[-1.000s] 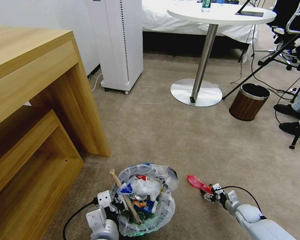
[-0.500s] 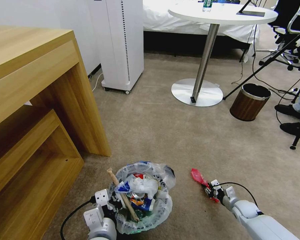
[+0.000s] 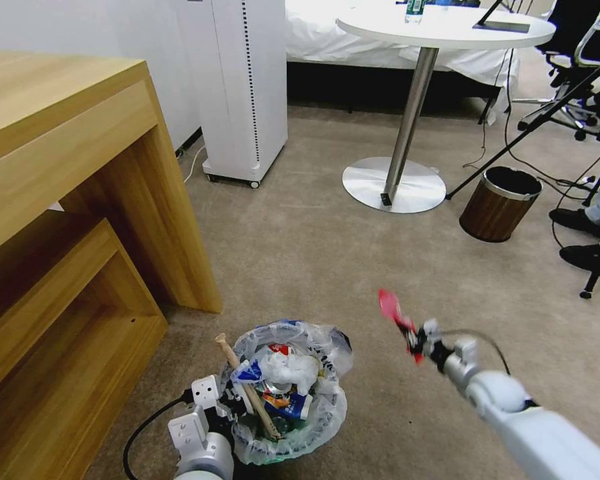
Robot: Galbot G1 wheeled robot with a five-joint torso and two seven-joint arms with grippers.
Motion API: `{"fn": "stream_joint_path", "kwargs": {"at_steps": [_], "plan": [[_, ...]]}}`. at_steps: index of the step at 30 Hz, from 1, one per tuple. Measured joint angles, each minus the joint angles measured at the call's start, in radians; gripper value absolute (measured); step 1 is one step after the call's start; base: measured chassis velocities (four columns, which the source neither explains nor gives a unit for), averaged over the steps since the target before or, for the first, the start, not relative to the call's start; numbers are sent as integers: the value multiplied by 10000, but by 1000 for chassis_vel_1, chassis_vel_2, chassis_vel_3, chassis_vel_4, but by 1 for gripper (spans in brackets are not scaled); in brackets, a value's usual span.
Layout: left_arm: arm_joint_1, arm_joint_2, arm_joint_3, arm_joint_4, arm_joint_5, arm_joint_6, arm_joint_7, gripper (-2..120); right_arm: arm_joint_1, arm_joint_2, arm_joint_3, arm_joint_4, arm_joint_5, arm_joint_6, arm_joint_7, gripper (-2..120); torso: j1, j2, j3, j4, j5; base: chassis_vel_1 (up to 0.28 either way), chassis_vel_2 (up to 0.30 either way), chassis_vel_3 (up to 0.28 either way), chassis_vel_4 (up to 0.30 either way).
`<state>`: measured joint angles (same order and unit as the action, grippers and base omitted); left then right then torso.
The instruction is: Pick up the trash bin and place the garbage on the floor into it.
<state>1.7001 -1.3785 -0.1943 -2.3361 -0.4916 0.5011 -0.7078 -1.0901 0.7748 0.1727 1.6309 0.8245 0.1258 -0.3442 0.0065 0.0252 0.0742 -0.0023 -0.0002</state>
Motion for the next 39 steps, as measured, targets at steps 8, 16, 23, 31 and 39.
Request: {"fn": "stream_joint_path", "kwargs": {"at_steps": [8,16,23,31,39], "plan": [[-272,-117,147,249,-84,147,-72,0,759,-1121,-1381,3048,1856,-270,-285,0,0,0,0,2,3,0,0,0,0],[-285,-401,64,393,30,210,-72,0,1866,-1249,-4426,3261,1901,-643,3,0,0,0,0,1,4,0,0,0,0],[-143,-670,-6,421,240,238,-37,0,2441,-500,-6264,2874,1680,-671,191,0,0,0,0,1,0,0,0,0,0],[86,-948,-45,421,500,239,59,0,2944,333,-7584,1603,759,-231,300,0,0,0,0,3,3,0,0,0,0],[59,-863,-66,420,485,214,41,0,2494,100,-7551,1096,-147,-120,301,0,0,0,0,0,3,0,0,0,0]]}}
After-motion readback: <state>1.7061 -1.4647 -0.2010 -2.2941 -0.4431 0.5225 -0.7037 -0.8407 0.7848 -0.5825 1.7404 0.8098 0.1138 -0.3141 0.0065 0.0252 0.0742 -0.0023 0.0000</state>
